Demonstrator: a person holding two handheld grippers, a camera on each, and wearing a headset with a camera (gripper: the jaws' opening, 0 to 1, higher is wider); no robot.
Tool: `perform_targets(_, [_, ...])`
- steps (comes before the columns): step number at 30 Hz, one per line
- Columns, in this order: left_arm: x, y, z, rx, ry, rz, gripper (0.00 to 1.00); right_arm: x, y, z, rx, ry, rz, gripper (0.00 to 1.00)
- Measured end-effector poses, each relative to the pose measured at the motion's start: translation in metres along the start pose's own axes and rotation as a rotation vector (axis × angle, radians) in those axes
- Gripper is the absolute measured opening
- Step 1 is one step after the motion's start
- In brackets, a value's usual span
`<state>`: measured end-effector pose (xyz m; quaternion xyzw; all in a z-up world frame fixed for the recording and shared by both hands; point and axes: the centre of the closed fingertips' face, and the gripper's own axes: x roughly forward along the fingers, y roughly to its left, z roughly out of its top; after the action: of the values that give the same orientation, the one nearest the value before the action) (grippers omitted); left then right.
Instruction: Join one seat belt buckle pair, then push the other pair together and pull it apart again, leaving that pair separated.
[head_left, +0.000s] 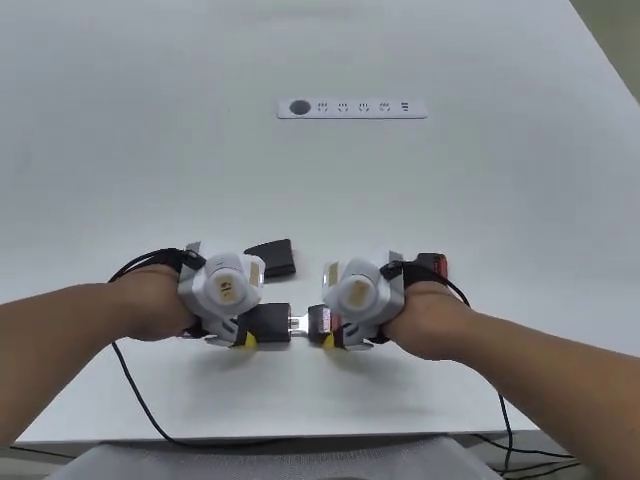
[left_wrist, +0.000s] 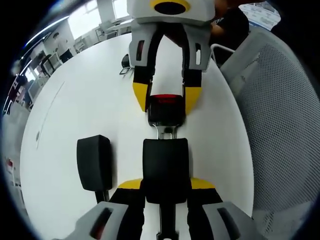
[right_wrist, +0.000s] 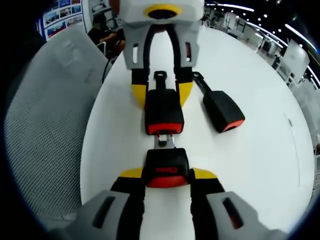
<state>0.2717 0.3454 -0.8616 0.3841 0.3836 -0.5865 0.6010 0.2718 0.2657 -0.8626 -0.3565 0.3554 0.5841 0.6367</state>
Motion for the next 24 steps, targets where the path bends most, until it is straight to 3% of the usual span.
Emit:
perform_targets(13, [0.000,0.000,0.000,0.002,0.002,-0.001,0.33,0.003,0.000,0.004,-0.003,0.038,-0.004,0.34])
perform_targets(24, [-0.001,0.001,0.001,-0.004,-0.004,0.002,0.32,0.009,0.001,0.020,-0.020,-0.003,-0.008,0.34])
